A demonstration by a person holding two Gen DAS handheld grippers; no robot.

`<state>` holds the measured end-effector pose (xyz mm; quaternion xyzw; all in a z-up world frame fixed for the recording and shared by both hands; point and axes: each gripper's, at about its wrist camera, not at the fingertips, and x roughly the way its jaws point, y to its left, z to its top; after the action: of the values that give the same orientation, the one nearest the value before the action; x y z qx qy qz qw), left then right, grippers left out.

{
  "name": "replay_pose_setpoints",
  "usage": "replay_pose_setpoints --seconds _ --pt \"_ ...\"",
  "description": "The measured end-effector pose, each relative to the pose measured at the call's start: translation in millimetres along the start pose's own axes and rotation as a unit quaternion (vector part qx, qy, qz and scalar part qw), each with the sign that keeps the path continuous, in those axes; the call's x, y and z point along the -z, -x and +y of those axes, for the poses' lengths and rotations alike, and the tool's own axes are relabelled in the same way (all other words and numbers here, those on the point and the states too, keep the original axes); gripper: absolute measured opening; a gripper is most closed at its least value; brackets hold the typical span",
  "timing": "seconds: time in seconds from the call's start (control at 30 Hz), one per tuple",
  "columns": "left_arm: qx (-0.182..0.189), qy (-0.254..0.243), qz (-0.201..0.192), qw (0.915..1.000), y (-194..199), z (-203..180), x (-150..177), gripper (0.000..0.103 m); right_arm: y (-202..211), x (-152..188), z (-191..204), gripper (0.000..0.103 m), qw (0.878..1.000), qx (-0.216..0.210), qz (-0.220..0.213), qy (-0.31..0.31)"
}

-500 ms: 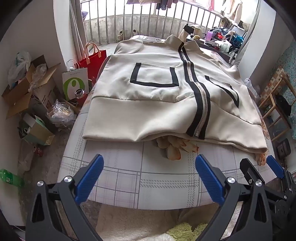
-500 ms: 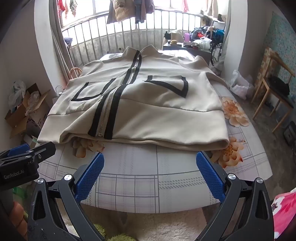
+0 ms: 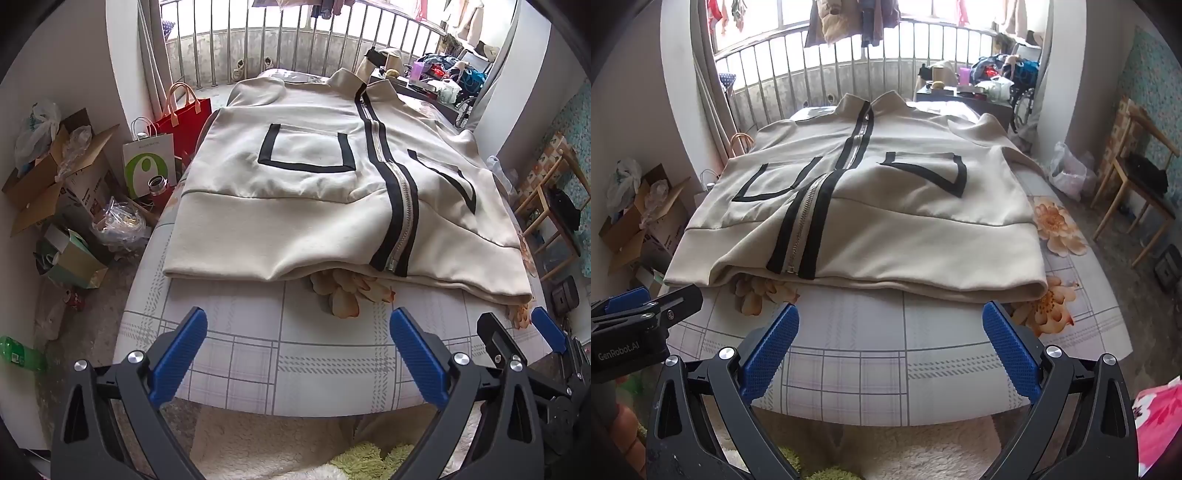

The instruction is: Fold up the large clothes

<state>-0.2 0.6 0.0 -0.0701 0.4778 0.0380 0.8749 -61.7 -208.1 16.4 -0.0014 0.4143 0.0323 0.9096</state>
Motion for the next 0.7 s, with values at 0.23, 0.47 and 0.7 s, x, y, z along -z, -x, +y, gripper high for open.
replay_pose_setpoints --seconds 0.23,0.47,0.7 --pt "0.000 0.000 -0.001 1.0000 1.9 -3.3 1.3 0.097 0.6 0.2 1.3 0.095 1.000 0.002 -0.001 0.001" --pt "0.000 0.000 0.000 1.0000 2.1 -3.2 1.0 0.097 0.2 -1.0 0.6 0.095 1.000 0.001 0.000 0.000" --pt "0.000 0.000 0.000 1.0000 2.1 -3.2 1.1 0.097 -0.1 -1.6 0.1 0.095 1.000 0.001 0.000 0.000"
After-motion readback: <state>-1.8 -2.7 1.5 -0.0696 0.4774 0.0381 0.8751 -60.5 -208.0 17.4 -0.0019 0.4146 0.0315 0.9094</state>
